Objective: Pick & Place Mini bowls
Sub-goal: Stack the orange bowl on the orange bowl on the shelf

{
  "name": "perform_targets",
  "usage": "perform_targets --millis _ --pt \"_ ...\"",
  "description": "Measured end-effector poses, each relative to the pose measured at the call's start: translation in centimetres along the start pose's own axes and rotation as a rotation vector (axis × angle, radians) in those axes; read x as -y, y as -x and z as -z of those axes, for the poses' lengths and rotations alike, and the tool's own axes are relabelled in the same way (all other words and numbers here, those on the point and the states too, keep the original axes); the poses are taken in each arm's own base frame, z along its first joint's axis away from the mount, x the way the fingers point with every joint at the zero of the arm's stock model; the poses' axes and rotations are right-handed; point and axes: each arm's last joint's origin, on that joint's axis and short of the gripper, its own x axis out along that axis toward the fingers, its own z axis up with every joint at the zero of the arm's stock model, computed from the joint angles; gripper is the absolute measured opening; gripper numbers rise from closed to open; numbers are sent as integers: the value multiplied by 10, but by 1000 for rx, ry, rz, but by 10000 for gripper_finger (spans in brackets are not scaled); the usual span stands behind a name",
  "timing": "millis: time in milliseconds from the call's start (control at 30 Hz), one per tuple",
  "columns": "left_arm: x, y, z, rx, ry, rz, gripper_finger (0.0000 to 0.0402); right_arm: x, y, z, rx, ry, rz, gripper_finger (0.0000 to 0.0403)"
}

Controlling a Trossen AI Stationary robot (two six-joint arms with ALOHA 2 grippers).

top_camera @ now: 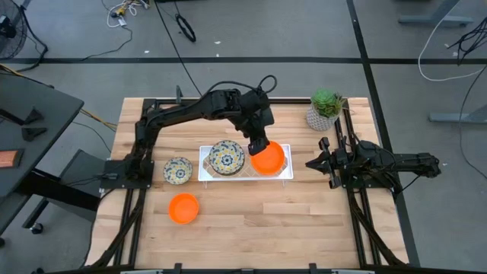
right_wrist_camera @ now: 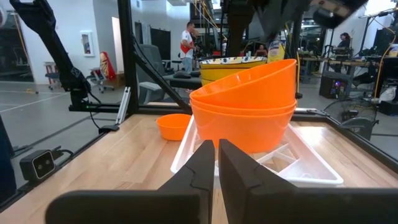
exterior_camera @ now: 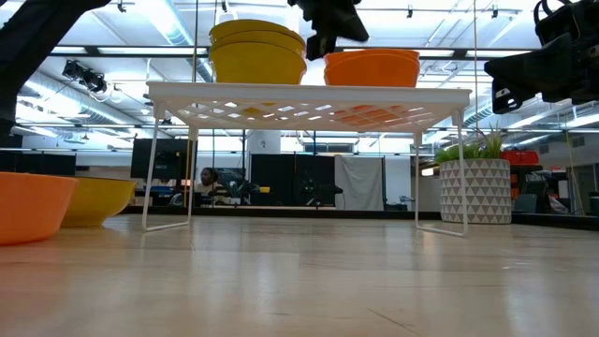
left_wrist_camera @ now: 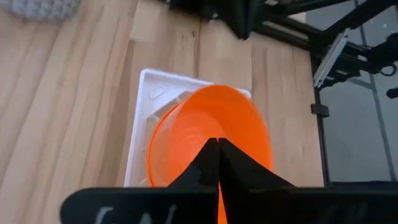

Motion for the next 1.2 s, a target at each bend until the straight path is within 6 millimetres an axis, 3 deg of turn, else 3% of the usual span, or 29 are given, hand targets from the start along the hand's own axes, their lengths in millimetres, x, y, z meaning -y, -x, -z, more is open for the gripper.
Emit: perform_targets --millis 167,400,533,667,867,1200 --pt "17 24 -4 71 -50 28 1 0 0 0 0 0 0 27" --pt "26 19 -10 147 -89 113 1 0 0 0 0 0 0 27" --pt "21 2 -3 137 -50 156 0 0 0 0 0 0 0 27" --pt "16 3 5 148 -43 159 0 0 0 0 0 0 0 27" --pt "-8 -11 23 96 9 132 0 0 0 0 0 0 0 27" --pt "-21 -13 27 93 26 110 0 0 0 0 0 0 0 27"
